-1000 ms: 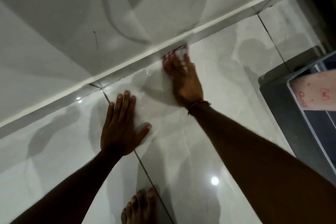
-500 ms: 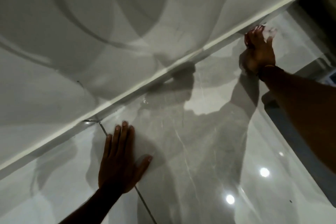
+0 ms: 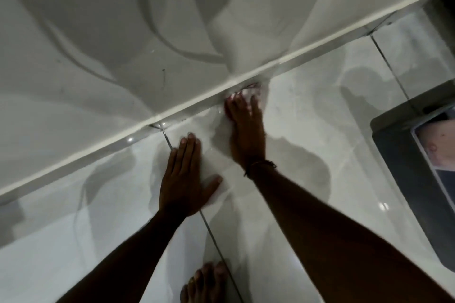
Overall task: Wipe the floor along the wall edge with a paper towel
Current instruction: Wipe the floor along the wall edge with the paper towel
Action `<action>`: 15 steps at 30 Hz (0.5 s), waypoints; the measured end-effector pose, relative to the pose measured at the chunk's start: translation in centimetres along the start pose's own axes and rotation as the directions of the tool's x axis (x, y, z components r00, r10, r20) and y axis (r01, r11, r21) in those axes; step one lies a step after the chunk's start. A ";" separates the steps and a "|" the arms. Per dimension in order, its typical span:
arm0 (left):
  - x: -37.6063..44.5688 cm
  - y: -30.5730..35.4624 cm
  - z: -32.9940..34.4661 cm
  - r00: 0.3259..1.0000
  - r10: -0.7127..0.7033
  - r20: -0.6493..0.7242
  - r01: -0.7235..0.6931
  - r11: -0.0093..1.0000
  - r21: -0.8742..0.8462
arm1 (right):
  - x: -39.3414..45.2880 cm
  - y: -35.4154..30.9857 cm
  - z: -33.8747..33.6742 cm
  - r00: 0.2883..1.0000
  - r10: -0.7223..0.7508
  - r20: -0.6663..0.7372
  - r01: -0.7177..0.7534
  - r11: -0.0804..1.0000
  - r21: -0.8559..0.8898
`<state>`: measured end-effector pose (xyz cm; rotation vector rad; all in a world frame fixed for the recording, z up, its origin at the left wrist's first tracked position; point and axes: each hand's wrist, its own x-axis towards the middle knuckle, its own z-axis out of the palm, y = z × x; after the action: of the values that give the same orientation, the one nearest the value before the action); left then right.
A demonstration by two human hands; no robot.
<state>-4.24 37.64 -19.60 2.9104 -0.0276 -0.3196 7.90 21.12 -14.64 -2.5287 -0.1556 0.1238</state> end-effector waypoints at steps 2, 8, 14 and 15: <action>0.0 0.1 0.1 1.000 0.005 -0.015 -0.005 1.000 0.006 | -1.3 -2.1 1.5 0.999 -0.023 0.029 0.021 0.999 0.049; 0.0 0.1 -0.1 0.998 0.017 -0.066 -0.016 1.000 0.017 | -1.5 -0.2 1.7 0.959 -0.230 0.165 0.257 0.953 -0.160; 0.0 -0.1 0.3 0.996 0.044 -0.083 -0.041 0.998 0.037 | -1.9 -1.4 2.6 0.972 -0.168 0.166 0.194 0.968 -0.156; 0.0 -0.1 0.3 0.995 0.054 -0.086 -0.050 0.997 0.051 | -2.2 -2.1 3.1 0.960 -0.203 0.195 0.234 0.961 -0.151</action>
<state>-4.29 37.70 -19.94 2.9624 -0.0992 -0.1857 5.14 24.24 -15.85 -2.6492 -0.5381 0.2575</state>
